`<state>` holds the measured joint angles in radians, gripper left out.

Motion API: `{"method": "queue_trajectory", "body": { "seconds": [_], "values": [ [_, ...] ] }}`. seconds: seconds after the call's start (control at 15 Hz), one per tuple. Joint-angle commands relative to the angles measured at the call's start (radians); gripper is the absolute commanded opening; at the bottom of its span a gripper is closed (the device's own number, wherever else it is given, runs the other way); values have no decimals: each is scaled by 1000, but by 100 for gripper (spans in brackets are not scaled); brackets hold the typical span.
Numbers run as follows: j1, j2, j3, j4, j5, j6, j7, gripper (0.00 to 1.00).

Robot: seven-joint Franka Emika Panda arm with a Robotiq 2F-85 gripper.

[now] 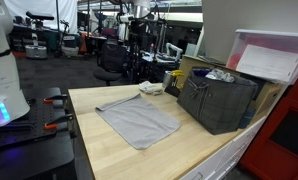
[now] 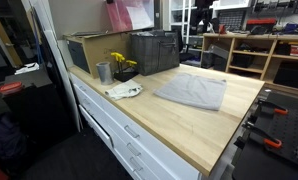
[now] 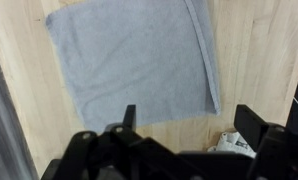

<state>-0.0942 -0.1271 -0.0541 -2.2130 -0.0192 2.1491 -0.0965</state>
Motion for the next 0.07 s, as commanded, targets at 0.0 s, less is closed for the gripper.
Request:
{"method": "queue_trajectory", "body": {
  "seconds": [0.0],
  "values": [
    [9,0,-9,2,-1,-3,1,100]
  ]
}}
